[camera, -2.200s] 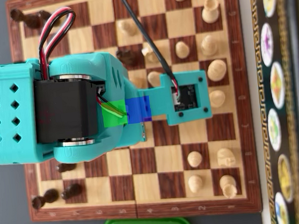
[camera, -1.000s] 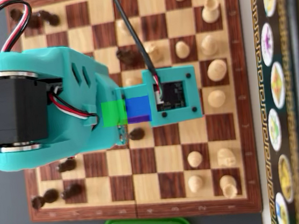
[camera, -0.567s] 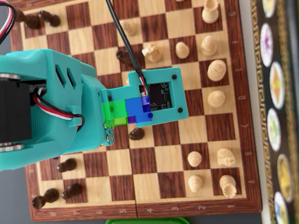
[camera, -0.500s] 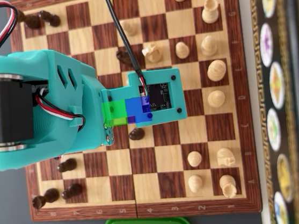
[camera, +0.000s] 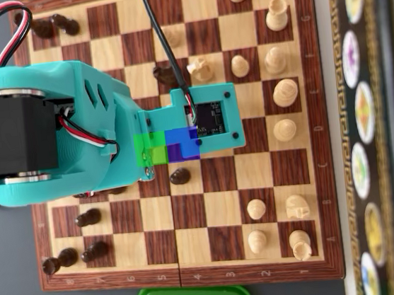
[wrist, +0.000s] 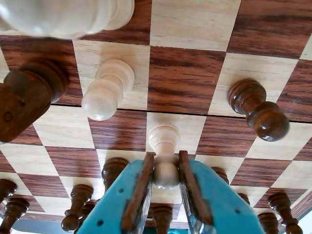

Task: Play chess

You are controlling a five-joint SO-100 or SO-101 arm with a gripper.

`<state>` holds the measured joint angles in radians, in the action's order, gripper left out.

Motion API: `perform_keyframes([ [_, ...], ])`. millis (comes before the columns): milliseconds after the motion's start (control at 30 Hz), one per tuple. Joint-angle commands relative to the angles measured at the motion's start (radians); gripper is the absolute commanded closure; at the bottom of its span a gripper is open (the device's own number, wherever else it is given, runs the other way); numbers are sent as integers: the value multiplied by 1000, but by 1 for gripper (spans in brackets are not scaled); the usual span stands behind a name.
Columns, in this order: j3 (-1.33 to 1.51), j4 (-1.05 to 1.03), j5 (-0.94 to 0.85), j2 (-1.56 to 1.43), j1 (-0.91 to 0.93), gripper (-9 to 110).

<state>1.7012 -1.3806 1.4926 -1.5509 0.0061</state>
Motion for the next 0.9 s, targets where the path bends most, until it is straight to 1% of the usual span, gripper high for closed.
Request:
perform_keyframes([
  [0,-2,8,-2,-40,9,95],
  [867,31,3,-5,-38,23,95],
])
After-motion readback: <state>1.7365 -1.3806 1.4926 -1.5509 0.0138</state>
